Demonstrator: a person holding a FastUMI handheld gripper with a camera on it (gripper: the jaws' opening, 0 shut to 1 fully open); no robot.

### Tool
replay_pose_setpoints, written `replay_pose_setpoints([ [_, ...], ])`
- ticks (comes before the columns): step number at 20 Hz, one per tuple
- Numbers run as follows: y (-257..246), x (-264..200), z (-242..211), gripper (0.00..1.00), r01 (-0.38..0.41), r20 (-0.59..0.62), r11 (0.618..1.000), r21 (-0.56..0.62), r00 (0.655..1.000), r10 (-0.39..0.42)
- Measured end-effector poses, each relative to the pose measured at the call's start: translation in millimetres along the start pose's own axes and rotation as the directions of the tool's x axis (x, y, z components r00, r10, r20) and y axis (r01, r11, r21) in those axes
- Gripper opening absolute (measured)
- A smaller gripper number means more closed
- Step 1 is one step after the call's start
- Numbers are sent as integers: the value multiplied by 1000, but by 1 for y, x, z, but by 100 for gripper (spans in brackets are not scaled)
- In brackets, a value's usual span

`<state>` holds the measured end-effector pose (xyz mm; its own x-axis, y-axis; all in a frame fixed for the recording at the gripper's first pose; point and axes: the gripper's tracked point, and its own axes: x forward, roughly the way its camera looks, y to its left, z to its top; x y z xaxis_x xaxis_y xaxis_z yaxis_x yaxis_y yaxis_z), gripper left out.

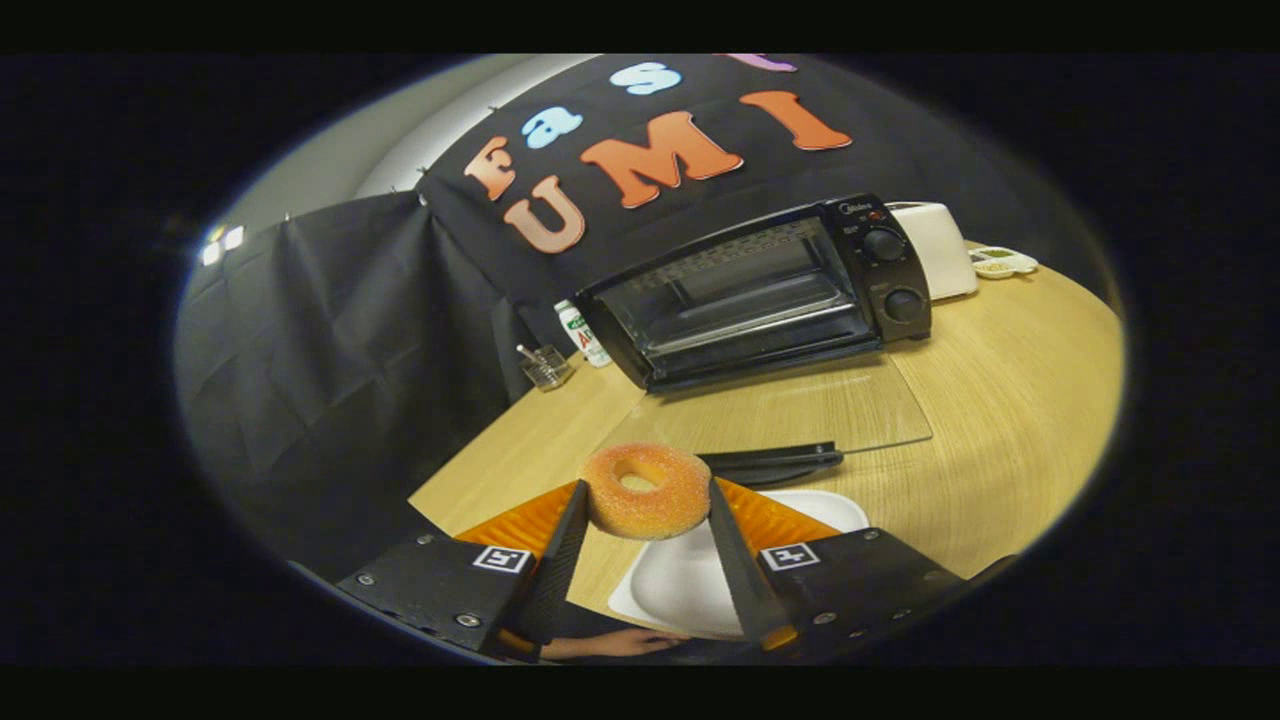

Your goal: Open the toaster oven, put the food inside, and close the toaster oven door.

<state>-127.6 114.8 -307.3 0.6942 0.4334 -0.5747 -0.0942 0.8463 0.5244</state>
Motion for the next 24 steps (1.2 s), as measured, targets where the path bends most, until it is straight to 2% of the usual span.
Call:
replay_pose_setpoints([
  [3,3,18,29,69,-32,67,997,64,997,28],
  [7,-2,49,67,68,-39,128,991,126,991,22],
  [12,-26,92,102,69,24,153,985,170,987,-50],
  [18,-51,142,136,68,116,174,982,151,975,-142],
  [21,-57,162,144,68,147,164,981,127,972,-167],
  [24,-55,173,142,68,145,169,984,100,972,-161],
])
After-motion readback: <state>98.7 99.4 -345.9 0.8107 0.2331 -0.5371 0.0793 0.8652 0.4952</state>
